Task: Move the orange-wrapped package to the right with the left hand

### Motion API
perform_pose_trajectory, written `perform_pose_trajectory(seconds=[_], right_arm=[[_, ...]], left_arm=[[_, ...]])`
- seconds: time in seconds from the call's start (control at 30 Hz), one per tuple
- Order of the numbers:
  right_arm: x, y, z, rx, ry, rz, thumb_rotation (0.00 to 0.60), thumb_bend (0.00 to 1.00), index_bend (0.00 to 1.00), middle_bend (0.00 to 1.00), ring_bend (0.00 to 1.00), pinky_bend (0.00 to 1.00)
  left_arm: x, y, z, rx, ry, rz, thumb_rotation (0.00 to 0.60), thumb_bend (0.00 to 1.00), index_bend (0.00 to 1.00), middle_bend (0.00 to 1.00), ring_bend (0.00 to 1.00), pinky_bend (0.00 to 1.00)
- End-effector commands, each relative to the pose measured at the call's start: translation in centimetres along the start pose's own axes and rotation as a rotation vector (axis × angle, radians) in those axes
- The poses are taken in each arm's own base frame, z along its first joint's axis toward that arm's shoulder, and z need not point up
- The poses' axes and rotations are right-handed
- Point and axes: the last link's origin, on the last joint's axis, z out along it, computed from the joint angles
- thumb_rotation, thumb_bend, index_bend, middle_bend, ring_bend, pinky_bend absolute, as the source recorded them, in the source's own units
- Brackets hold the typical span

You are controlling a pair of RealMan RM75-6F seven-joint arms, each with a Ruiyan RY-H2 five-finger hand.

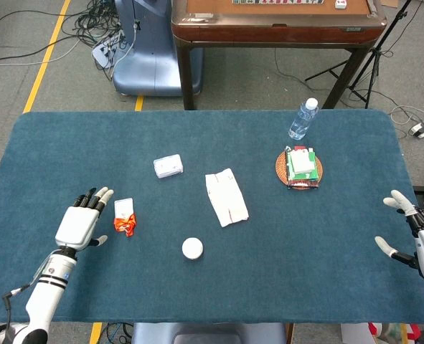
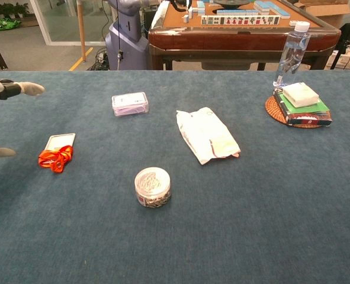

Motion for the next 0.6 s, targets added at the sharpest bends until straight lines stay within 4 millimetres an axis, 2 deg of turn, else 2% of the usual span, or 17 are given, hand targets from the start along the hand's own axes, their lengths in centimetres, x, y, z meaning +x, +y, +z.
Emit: perform_pose_trajectory(seconds=[0.03,0.33,0.6], right_arm=[[0.1,0.1,0.0,-0.005,0.005,-0.003,0.600,0.14,0.10,0.30,0.34,0.49],[-0.1,0.0,0.1,-0.006,-0.010,0.005,0.600,0.16,0.10,0.30,0.34,0.49],[0.0,0.1,0.1,-0.010,-0.006,0.003,0.600,0.16,0.10,0.30,0.34,0.49]], left_arm=[[-0.3,0.8,1.1,-0.010,-0.009,-0.001,0.600,0.00,0.00,0.00,0.00,0.13],[-1.1,2.4,4.1,-0.006,-0.031,0.030,0.600,0.00,0.00,0.00,0.00,0.13],[-1.0,1.9,5.8,0.032,-0.014,0.079,0.600,0.00,0.00,0.00,0.00,0.13]])
